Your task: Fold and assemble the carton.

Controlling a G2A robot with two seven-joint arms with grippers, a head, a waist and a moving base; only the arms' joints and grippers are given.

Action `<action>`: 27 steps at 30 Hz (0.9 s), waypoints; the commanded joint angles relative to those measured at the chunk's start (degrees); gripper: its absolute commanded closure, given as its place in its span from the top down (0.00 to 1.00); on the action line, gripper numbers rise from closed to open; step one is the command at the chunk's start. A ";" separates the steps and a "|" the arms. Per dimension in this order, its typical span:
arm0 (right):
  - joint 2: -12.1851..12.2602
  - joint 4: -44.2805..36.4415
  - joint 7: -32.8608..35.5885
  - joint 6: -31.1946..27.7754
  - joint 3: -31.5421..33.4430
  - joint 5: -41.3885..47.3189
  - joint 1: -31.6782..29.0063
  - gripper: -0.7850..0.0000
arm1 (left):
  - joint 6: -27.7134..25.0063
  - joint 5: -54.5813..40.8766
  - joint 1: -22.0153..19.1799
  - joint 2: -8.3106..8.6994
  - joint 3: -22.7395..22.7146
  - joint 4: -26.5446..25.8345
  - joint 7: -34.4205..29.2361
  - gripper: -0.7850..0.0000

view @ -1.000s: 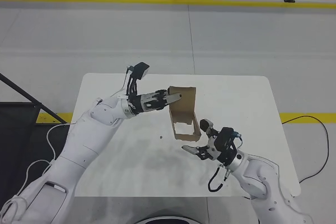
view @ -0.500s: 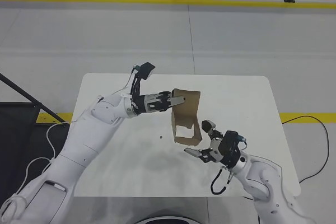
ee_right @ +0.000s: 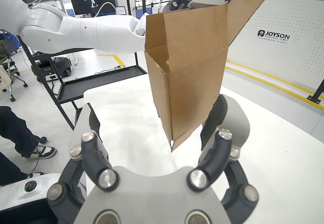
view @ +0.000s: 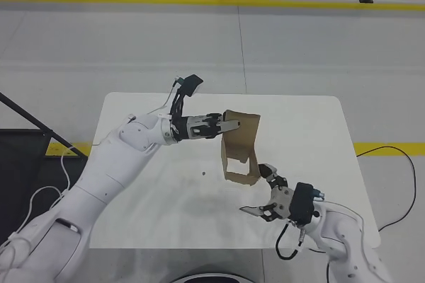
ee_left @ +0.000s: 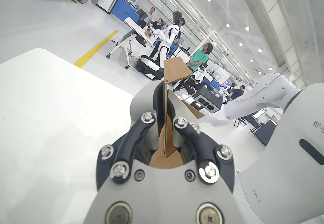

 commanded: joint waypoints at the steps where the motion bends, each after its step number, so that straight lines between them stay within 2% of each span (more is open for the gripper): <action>1: 0.12 -0.11 -1.33 -1.08 0.18 -0.71 -0.39 1.00 | -0.37 -0.47 -0.54 0.21 1.01 0.40 0.38 0.00; 11: 0.31 -0.28 -2.54 -3.63 -1.76 -4.07 0.36 1.00 | -2.09 -2.37 -2.40 0.95 5.50 1.78 2.11 0.00; 27: 0.09 0.69 0.46 -1.87 -5.30 -3.25 3.64 1.00 | -2.21 -4.77 -4.28 1.67 8.58 1.96 2.22 0.00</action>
